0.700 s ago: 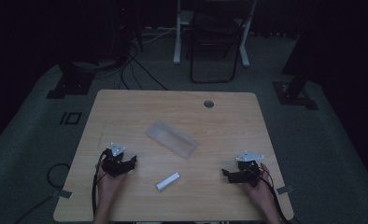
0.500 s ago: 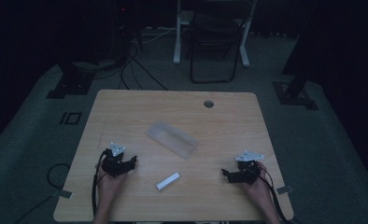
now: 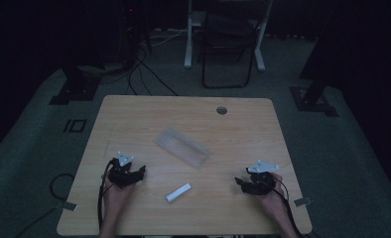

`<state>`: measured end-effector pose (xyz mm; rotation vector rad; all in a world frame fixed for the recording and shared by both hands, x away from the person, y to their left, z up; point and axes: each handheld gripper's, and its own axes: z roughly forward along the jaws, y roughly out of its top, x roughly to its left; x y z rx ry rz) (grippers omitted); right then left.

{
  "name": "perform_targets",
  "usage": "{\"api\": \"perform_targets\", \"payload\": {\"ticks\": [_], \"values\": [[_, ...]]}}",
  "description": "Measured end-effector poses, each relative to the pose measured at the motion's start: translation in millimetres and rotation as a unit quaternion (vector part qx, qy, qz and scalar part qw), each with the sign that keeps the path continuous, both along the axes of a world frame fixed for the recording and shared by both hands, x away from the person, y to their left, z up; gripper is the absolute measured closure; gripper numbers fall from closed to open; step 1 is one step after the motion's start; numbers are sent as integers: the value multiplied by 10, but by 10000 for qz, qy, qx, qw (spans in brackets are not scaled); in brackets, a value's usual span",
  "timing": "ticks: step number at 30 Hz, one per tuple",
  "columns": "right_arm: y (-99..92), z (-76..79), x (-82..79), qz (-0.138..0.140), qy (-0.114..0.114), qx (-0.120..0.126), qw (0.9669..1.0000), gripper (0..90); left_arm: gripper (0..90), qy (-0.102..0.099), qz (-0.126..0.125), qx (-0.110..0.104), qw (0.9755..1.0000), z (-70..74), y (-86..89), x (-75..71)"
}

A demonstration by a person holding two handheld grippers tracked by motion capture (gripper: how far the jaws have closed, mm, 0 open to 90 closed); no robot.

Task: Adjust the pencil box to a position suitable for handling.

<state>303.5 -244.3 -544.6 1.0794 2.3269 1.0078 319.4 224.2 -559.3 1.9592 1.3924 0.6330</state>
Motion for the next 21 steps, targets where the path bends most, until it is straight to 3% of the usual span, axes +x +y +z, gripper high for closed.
{"api": "perform_targets", "payload": {"ticks": [1,7,21], "values": [[51,81,-21,51,-158,31,9999,403,334,-1,0,-1,10000,0,0,0],[205,259,-4,224,-465,142,9986,477,333,1,-7,6,10000,0,0,0],[436,406,202,416,-587,278,9970,576,332,0,-7,0,10000,0,-1,0]]}}
